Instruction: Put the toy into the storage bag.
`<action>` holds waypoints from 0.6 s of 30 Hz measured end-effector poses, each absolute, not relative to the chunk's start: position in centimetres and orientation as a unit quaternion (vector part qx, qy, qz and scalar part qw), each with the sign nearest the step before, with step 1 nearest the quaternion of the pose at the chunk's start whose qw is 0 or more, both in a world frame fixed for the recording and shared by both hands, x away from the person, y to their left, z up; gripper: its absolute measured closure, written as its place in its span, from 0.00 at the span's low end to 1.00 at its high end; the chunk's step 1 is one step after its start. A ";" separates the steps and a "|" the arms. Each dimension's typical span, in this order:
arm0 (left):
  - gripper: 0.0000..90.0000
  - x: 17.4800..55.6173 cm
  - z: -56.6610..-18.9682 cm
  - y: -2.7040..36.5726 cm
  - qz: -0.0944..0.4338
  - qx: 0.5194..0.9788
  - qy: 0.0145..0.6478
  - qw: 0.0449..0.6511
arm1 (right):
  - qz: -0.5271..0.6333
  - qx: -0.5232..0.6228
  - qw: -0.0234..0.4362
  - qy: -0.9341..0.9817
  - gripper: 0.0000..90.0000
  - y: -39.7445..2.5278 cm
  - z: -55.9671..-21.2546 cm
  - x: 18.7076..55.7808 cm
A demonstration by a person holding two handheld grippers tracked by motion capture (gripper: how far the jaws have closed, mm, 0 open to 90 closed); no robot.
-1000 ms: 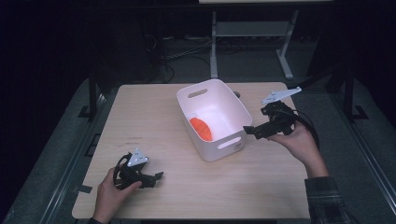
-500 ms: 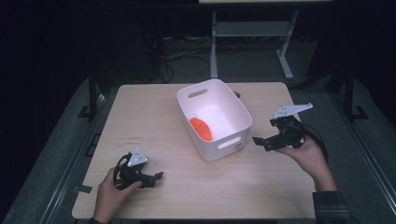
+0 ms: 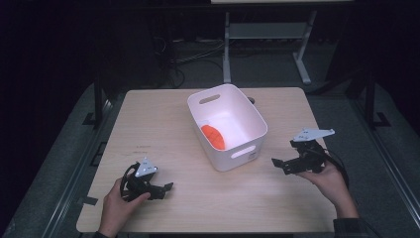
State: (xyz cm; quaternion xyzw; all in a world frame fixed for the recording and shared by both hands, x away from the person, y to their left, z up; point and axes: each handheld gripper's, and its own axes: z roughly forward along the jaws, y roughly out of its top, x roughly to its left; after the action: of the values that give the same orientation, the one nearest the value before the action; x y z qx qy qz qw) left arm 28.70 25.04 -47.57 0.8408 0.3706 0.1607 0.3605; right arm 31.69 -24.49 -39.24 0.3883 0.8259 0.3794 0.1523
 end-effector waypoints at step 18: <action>0.14 28.7 -47.6 25.1 0.161 0.842 0.369 0.359 | 0.382 0.408 0.166 0.812 0.03 -26.4 -44.5 28.8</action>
State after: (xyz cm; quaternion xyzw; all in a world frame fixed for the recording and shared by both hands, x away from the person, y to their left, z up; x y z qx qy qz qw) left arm 28.71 25.07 -47.56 0.8420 0.3693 0.1607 0.3589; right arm 28.80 -26.40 -44.49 0.4085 0.8123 0.3818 0.1661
